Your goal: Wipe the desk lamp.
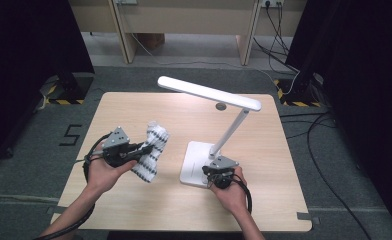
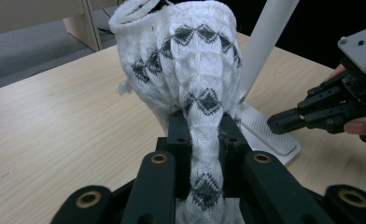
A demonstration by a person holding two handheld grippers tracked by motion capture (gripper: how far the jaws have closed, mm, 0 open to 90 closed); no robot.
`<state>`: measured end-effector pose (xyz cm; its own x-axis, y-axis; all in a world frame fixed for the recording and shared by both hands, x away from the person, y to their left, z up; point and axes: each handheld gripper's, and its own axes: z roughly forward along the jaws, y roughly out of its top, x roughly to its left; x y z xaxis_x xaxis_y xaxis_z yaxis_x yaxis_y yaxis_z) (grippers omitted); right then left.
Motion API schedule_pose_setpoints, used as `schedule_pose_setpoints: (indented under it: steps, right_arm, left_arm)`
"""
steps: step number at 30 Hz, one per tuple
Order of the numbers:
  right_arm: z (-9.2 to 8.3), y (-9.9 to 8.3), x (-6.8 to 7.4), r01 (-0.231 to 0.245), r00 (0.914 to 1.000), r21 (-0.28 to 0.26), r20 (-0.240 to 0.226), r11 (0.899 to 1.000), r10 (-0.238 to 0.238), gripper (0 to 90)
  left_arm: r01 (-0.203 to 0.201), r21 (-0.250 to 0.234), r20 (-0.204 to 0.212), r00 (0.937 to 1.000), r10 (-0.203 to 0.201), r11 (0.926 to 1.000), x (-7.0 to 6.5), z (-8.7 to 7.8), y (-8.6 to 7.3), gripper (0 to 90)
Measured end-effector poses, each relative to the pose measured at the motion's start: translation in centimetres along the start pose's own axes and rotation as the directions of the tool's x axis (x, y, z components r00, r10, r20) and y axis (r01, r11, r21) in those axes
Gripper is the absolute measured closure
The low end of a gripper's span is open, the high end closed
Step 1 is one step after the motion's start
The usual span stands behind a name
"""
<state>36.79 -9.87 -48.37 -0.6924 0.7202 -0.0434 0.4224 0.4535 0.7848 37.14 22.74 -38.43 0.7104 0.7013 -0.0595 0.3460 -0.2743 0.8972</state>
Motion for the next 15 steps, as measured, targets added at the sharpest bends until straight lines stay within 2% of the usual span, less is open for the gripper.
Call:
schedule_pose_setpoints:
  steps: [2, 6, 9, 15]
  right_arm:
    - [0.2, -0.1, 0.1, 0.006, 1.0, 0.011, 0.004, 1.0, -0.006, 90.0]
    - [0.4, -0.4, -0.2, -0.019, 0.9996, 0.027, 0.02, 0.999, 0.018, 90.0]
    - [0.5, -0.5, -0.3, -0.032, 0.9992, 0.02, 0.024, 0.999, 0.032, 90.0]
    - [0.6, -0.7, -0.3, -0.024, 0.9994, 0.041, 0.026, 0.999, 0.023, 90.0]
  left_arm:
    - [-0.006, -0.007, -0.002, 1.0, 0.006, 1.0, -0.1, -0.3, 0.3, 78.7]
    - [-0.015, -0.022, -0.008, 0.9999, 0.015, 0.9996, 0.0, -0.9, 1.3, 78.7]
    - [-0.026, -0.034, -0.018, 0.9995, 0.025, 0.9991, 0.2, -1.2, 2.1, 78.7]
    - [-0.043, -0.055, -0.031, 0.9987, 0.041, 0.9976, 0.6, -1.8, 3.4, 78.7]
